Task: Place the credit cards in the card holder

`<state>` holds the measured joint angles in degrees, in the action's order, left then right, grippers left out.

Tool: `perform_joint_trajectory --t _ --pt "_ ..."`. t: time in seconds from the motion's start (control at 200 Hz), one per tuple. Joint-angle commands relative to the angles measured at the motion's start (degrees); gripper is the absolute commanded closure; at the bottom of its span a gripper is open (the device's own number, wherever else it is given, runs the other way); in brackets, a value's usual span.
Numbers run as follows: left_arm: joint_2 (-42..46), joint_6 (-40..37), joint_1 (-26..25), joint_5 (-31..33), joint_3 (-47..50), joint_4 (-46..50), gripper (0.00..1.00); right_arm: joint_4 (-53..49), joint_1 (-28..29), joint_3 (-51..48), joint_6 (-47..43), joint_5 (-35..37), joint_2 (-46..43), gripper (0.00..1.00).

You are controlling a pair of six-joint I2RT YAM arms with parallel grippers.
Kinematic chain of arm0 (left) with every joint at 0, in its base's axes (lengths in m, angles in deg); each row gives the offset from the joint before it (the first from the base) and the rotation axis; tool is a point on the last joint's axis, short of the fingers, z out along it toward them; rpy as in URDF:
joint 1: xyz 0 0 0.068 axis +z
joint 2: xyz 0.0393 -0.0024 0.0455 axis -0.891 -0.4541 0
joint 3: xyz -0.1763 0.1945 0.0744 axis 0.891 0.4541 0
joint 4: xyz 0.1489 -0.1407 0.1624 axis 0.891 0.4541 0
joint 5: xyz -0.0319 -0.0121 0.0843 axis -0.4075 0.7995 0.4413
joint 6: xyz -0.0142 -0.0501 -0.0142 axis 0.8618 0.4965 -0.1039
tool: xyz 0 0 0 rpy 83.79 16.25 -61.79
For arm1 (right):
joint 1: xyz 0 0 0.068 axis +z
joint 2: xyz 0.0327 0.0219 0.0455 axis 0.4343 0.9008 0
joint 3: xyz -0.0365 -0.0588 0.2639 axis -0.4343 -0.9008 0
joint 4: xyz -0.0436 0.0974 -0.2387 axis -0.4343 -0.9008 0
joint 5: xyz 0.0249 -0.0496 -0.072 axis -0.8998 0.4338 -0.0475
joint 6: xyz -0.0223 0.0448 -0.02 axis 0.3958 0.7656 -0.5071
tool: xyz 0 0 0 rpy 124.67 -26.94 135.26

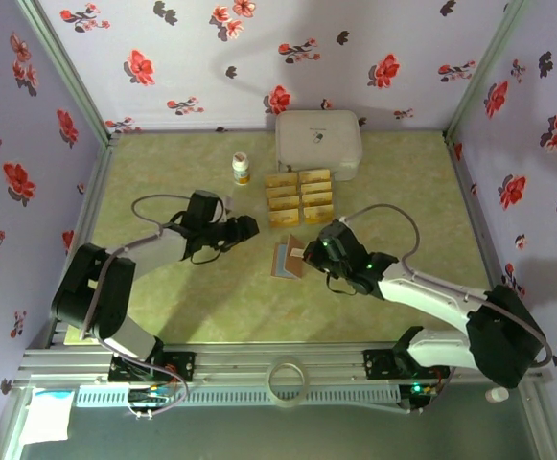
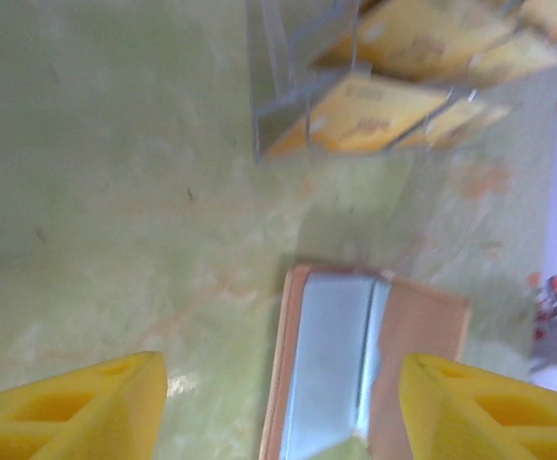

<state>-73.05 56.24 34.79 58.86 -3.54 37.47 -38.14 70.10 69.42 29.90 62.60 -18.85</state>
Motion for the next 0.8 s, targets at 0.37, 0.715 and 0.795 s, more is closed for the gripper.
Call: perform_joint_trajectory --t 0.37,0.715,0.795 --pt "-8.6 -10.9 -9.5 11.2 -14.4 16.8 0.33 1.6 -7.8 -9.2 -2.3 -2.3 -9.3 1.00" --pt "-16.5 -14.2 -11.8 13.1 -22.4 20.5 0.32 1.5 -10.9 -13.9 -7.3 -5.7 -9.8 1.00" --pt "-17.8 -15.3 -12.3 14.3 -23.5 21.9 0.32 0.4 -11.4 -14.5 -8.7 -5.6 -9.8 1.00"
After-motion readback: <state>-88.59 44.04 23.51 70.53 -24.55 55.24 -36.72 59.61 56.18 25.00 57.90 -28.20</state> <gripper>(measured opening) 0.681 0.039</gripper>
